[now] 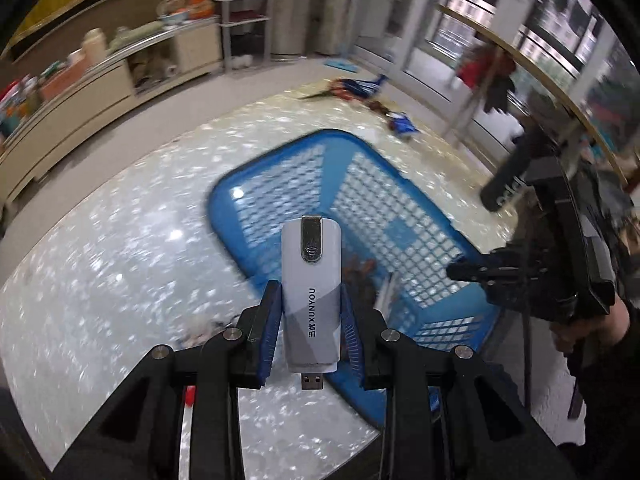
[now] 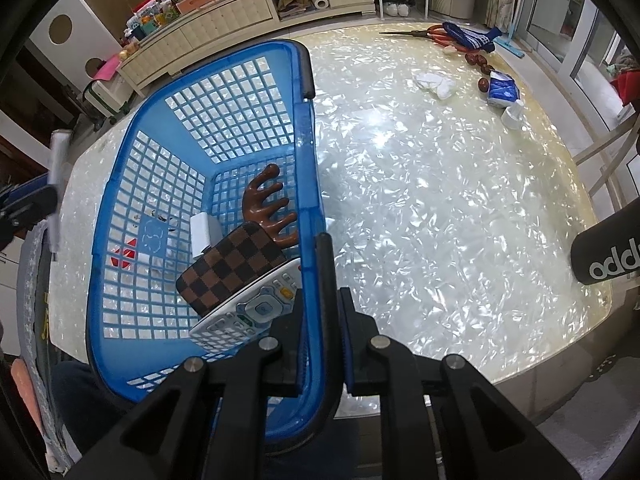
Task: Organize rigid objects
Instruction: 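Grasp the white USB stick with the left gripper and carry it over the basket, then lower the USB stick into the basket and open the left gripper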
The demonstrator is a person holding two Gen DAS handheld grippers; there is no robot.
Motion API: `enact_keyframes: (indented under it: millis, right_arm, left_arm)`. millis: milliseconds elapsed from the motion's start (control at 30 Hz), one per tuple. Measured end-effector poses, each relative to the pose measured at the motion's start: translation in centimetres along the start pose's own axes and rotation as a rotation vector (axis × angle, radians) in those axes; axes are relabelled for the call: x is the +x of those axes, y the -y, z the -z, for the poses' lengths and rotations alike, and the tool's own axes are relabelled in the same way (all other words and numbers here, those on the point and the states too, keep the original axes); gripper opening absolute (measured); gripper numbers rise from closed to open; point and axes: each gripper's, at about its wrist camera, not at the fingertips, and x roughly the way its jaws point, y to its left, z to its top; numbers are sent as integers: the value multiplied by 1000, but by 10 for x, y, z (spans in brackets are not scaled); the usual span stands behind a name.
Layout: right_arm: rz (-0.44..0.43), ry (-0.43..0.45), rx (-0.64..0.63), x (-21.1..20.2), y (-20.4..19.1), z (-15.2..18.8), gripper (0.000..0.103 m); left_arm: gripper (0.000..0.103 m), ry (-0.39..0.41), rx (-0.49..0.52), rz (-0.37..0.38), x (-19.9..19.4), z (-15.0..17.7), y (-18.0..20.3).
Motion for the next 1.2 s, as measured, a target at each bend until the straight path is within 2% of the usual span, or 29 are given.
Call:
enact_keyframes:
  millis: [233, 567, 1033, 1200]
  right_arm:
    - [-19, -2, 2, 0, 1, 0, 12]
    - [-24, 4, 0, 1, 2, 1, 13]
    - [-53, 9, 17, 1, 5, 1, 13]
    - [-48, 6, 20, 2, 4, 1, 13]
  left_arm:
    - [33, -47, 23, 47, 38, -10, 19]
    - [33, -109, 58, 64, 84, -14, 29]
    - [33, -244, 169, -10, 128, -11, 45]
    - [33, -267, 208, -18, 136, -8, 54]
